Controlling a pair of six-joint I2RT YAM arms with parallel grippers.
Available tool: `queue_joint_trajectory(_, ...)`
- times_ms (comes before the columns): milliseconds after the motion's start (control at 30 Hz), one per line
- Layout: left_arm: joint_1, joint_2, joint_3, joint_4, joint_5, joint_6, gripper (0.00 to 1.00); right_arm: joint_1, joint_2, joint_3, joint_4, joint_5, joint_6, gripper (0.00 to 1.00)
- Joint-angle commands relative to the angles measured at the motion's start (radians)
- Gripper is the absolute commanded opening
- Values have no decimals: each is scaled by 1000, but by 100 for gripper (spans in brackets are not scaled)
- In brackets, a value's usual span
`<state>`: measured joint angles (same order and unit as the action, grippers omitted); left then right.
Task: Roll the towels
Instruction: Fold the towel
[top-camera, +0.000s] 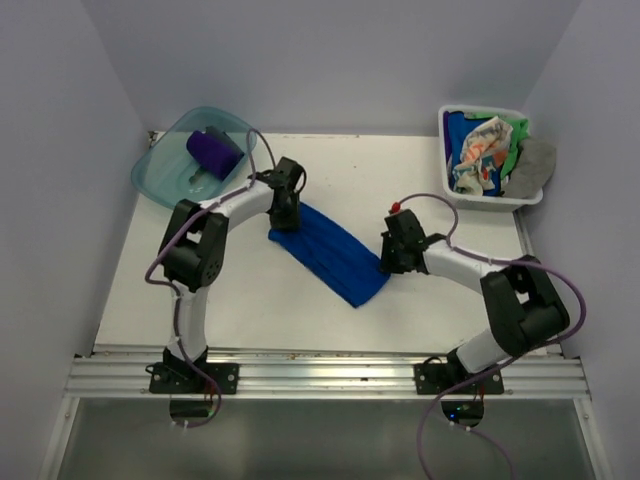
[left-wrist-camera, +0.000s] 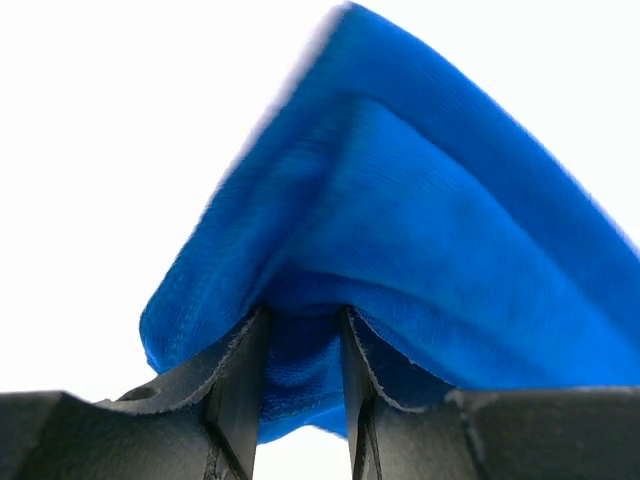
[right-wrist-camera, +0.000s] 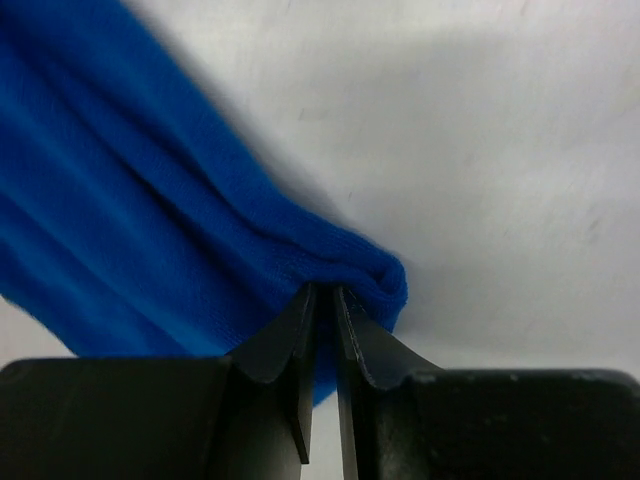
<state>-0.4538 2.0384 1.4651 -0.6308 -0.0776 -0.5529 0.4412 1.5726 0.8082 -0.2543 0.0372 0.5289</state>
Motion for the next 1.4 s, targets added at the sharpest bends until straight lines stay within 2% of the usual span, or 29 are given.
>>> queue_joint_trajectory(0,6,162,196,-21,4,60,37,123,-109,-147,-97,38,147,16)
queue_joint_trajectory(33,4,187,284,-32,12,82,37,157,-134,-162,-103,29,173,16)
queue_joint_trajectory(167,-8,244,455,-92,12,126,38,299,-201,-161,-135,27,235,18)
queue_joint_trajectory(367,-29,135,448,-115,-4,192,44,295,-215,-5,-200,165,158,25)
queue_joint_trajectory(567,-29,-39,295,-72,7,171,45,219,-14,227,-174,138,30,24)
queue_joint_trajectory(733,-14,-76,166,-26,19,122,44,154,190,492,-207,93,-67,24)
queue_joint_trajectory(833,6,-64,155,-17,35,120,46,140,302,621,-241,58,-99,25)
queue_joint_trajectory(900,15,-44,162,12,42,142,51,137,351,679,-246,43,-113,26)
queue_joint_trajectory(967,20,8,214,-3,41,157,52,137,375,707,-257,23,-118,27)
queue_joint_trajectory(1067,35,81,323,-61,30,171,59,136,385,733,-260,15,-112,29)
queue_joint_trajectory(1200,44,101,377,-52,32,177,70,136,395,746,-253,-6,-113,30)
queue_joint_trajectory(1367,50,129,439,-53,55,168,75,131,469,815,-266,-28,-119,33)
